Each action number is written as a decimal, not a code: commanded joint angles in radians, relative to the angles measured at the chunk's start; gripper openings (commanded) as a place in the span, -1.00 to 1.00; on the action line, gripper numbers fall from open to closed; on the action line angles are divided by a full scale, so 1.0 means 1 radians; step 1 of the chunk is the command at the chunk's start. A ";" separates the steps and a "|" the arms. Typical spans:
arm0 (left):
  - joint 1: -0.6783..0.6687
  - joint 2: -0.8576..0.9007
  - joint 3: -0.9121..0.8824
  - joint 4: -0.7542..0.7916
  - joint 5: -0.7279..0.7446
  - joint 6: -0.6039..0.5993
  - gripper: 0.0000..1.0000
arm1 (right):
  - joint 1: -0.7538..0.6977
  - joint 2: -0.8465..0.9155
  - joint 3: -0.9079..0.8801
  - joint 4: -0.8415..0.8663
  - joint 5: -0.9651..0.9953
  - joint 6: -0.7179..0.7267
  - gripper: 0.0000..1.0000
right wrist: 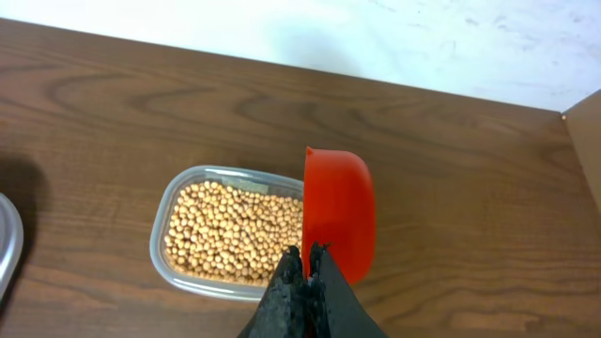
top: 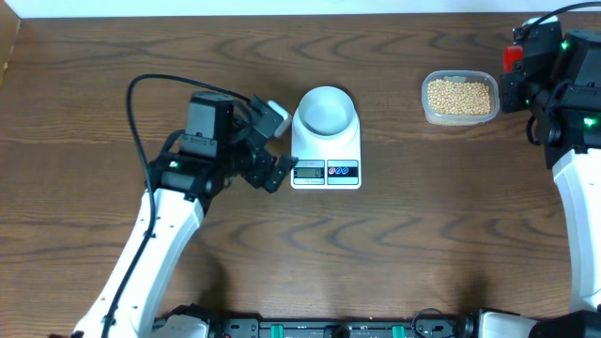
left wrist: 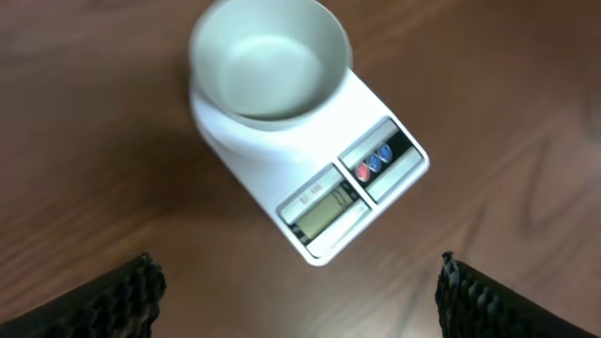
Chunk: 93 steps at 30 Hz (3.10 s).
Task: Scoop item into bowl and weigh 50g on scale
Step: 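Retract the left gripper back and left away from the scale, then move the right gripper with red scoop over the soybean tub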
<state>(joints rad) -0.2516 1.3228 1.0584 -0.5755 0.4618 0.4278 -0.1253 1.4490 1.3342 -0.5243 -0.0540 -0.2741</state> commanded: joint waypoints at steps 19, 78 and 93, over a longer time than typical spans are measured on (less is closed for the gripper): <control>-0.011 0.041 -0.007 0.023 0.043 0.080 0.89 | -0.004 0.005 0.019 0.008 -0.009 -0.011 -0.98; -0.011 0.041 -0.007 0.023 0.043 0.080 0.89 | -0.004 0.306 -0.005 -0.044 0.025 0.225 -0.98; -0.011 0.041 -0.007 0.022 0.043 0.080 0.89 | -0.004 0.367 -0.005 -0.016 0.025 0.244 -0.97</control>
<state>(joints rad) -0.2619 1.3636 1.0588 -0.5533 0.4992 0.4984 -0.1253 1.7809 1.3334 -0.5438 -0.0418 -0.0364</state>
